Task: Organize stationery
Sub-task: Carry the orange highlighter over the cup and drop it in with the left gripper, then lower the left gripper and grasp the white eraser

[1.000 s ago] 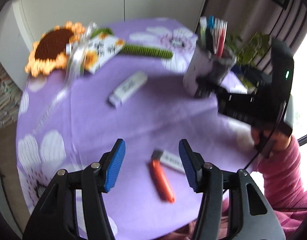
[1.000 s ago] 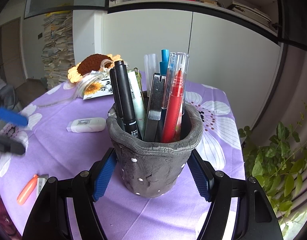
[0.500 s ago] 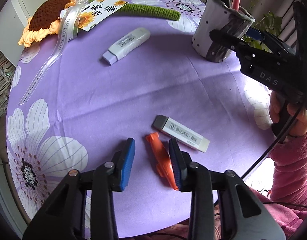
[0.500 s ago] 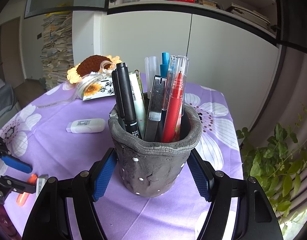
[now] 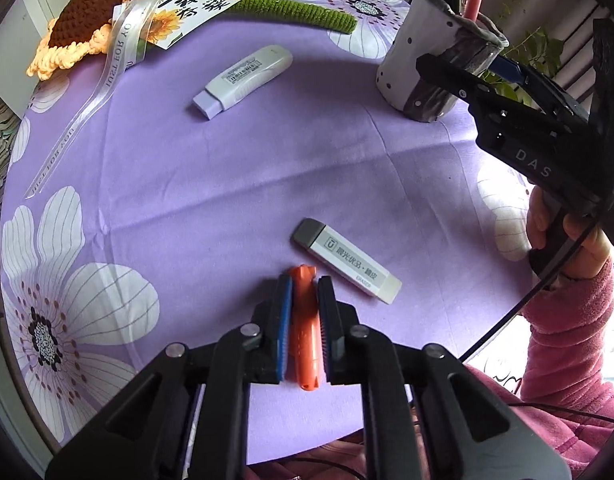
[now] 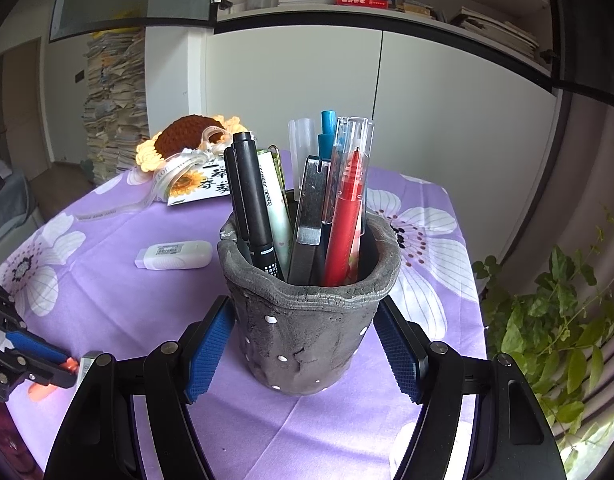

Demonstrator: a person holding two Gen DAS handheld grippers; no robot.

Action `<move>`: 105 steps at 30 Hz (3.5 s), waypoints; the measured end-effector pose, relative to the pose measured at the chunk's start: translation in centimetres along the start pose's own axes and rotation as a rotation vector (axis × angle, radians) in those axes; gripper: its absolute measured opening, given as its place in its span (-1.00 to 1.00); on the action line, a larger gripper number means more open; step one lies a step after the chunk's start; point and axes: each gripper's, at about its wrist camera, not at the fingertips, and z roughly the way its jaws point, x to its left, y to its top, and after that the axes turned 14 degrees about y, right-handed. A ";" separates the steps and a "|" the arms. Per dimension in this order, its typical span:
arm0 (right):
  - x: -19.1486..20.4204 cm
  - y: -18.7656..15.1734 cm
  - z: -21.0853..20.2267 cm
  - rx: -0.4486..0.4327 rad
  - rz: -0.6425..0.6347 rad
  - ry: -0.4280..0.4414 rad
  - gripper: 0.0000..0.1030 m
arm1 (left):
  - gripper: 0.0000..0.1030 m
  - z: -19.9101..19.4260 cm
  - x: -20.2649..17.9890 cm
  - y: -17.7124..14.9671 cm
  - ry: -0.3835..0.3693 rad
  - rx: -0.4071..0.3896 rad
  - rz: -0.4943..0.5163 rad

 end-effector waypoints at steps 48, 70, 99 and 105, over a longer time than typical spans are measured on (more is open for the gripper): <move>-0.7 -0.1 0.2 0.004 0.022 0.028 0.40 | -0.79 -9.3 -4.4 11.0 -0.225 -0.604 0.072; -0.6 -0.1 0.2 0.006 0.018 0.021 0.40 | -0.06 -2.6 1.7 3.4 -0.109 -0.024 -0.125; -0.5 -0.1 -0.7 -0.038 0.024 0.023 0.40 | -0.72 2.0 -2.4 3.9 0.065 0.070 -0.041; -0.5 -0.1 -0.6 -0.036 0.026 0.024 0.40 | -0.67 2.6 -2.2 5.0 0.083 0.075 -0.028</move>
